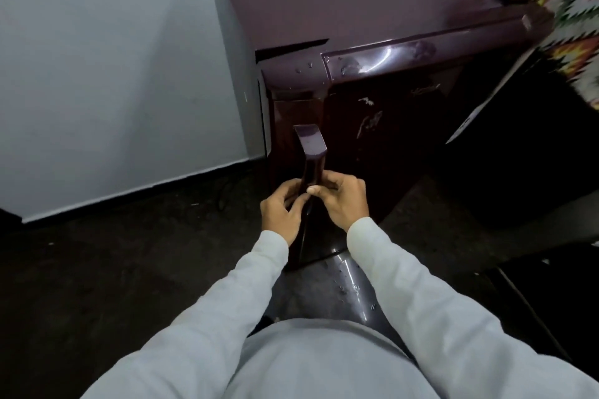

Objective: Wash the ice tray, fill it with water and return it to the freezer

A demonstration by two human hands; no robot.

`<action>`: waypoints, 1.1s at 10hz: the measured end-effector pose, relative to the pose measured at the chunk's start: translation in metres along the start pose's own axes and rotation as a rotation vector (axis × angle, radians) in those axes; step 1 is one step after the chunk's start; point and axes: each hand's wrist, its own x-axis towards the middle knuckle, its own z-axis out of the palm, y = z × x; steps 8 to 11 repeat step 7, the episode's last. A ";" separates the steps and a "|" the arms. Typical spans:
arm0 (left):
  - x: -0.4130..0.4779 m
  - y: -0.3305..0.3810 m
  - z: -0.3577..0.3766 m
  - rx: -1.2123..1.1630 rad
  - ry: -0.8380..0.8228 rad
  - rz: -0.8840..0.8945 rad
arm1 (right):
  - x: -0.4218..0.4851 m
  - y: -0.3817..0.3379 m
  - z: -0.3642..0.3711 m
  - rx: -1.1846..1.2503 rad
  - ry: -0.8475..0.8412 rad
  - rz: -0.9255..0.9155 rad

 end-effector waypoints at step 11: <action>-0.021 -0.042 0.021 0.645 -0.027 -0.336 | -0.058 0.093 -0.013 -0.622 0.142 0.204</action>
